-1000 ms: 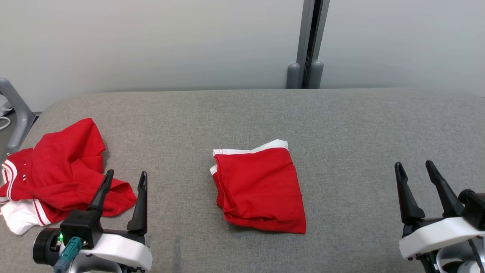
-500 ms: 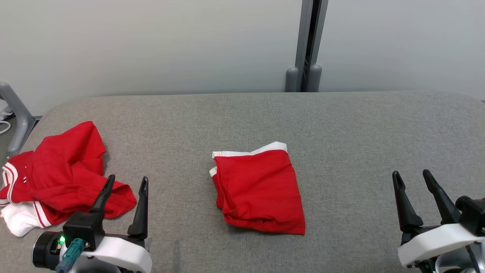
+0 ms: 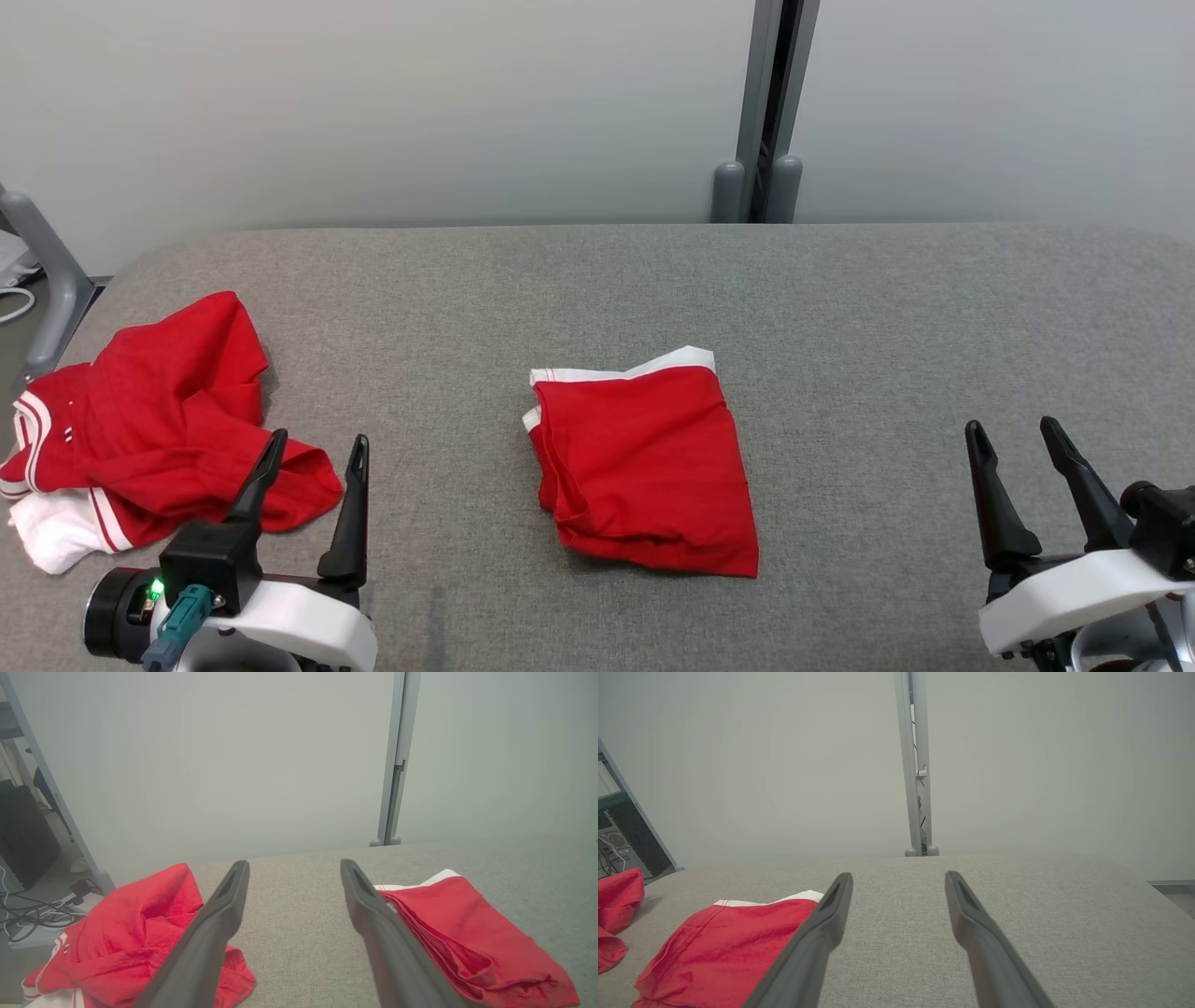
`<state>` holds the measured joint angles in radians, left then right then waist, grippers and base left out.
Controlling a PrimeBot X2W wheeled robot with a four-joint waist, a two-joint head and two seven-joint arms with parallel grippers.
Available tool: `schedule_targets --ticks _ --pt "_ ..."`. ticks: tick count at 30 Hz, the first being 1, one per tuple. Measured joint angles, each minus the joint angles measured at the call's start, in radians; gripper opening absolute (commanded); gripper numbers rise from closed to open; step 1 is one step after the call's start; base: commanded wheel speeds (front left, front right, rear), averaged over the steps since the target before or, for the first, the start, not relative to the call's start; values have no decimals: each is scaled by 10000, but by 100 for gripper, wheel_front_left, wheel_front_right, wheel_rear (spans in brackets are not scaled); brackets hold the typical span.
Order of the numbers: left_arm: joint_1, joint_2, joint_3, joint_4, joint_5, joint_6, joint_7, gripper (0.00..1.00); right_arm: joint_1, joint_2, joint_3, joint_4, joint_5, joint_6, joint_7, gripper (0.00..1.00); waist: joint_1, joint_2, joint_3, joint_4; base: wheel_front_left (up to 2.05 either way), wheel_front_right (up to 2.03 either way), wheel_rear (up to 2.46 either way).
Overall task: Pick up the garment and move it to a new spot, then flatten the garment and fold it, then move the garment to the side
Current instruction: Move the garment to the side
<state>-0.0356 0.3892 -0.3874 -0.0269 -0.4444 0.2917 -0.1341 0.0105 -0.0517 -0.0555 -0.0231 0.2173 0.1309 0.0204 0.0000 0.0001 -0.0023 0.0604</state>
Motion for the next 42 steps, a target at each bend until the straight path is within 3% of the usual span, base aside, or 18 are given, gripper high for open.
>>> schedule_targets --ticks 15,21,28,37,41,42 --pt "-250 17 -92 23 -38 -19 -73 100 -52 10 -25 127 -52 0 71 100 0 0 151 229 0 0 0" --pt "-589 -56 -130 4 -36 -63 -194 100 -472 -150 493 558 -213 0 337 100 0 0 642 548 0 0 0" --pt "-1239 -370 -247 251 -25 -244 -522 100 -1540 -616 1983 1764 -380 2 648 100 0 0 1673 1053 0 0 0" --pt "-1855 -646 -339 637 12 -397 -790 100 -2891 -671 3202 4096 -113 0 809 100 0 0 2604 1478 0 0 0" --pt "-1999 -690 -355 736 13 -441 -863 100 -3311 -675 3488 4552 150 0 953 100 0 0 2800 1541 0 0 0" --pt "-2043 -711 -357 773 13 -445 -867 100 -3412 -679 3544 4638 228 0 982 60 0 0 2852 1546 0 0 0"
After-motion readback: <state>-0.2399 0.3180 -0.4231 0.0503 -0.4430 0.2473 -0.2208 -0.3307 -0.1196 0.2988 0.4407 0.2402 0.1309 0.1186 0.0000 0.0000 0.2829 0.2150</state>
